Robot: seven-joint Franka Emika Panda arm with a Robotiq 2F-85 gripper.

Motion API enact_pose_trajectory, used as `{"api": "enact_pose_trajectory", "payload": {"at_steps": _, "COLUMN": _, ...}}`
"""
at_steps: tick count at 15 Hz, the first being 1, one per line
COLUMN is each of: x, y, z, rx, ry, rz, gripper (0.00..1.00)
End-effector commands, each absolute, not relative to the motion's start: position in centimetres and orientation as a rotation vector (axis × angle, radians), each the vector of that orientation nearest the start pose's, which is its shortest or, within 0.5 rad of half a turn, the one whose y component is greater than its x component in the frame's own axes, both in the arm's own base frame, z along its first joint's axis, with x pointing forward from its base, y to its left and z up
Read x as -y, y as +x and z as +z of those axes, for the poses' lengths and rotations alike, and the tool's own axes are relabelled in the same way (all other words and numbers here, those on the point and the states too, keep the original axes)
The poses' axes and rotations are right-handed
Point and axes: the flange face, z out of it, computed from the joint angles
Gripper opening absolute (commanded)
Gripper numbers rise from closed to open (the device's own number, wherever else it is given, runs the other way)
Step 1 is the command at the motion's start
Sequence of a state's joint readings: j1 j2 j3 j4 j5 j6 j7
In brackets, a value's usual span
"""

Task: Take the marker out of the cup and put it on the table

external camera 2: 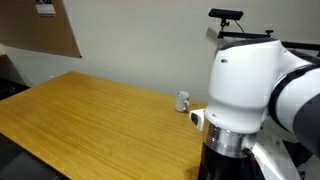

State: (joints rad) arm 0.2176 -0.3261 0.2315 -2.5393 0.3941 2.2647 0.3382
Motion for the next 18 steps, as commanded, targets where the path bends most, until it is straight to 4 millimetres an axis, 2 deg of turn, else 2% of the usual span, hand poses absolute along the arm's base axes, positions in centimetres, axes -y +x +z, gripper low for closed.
{"api": "enact_pose_trajectory", "payload": {"at_steps": 1, "x": -18.8, "y": 39.2, "z": 40.0, "rx": -0.263, "ry": -2.895, "rz": -0.064, "gripper": 1.00}}
{"api": "enact_pose_trajectory", "payload": {"at_steps": 4, "x": -17.5, "y": 40.5, "z": 41.2, "rx": -0.369, "ry": -2.876, "rz": -0.220, "gripper": 1.00}}
{"api": "enact_pose_trajectory", "payload": {"at_steps": 9, "x": -13.7, "y": 42.2, "z": 43.6, "rx": -0.628, "ry": -2.876, "rz": -0.505, "gripper": 1.00}}
{"api": "enact_pose_trajectory", "payload": {"at_steps": 14, "x": -9.5, "y": 42.3, "z": 45.9, "rx": -0.834, "ry": -2.884, "rz": -0.643, "gripper": 1.00}}
{"api": "enact_pose_trajectory", "payload": {"at_steps": 18, "x": -5.4, "y": 41.9, "z": 47.7, "rx": -1.005, "ry": -2.839, "rz": -0.749, "gripper": 1.00}}
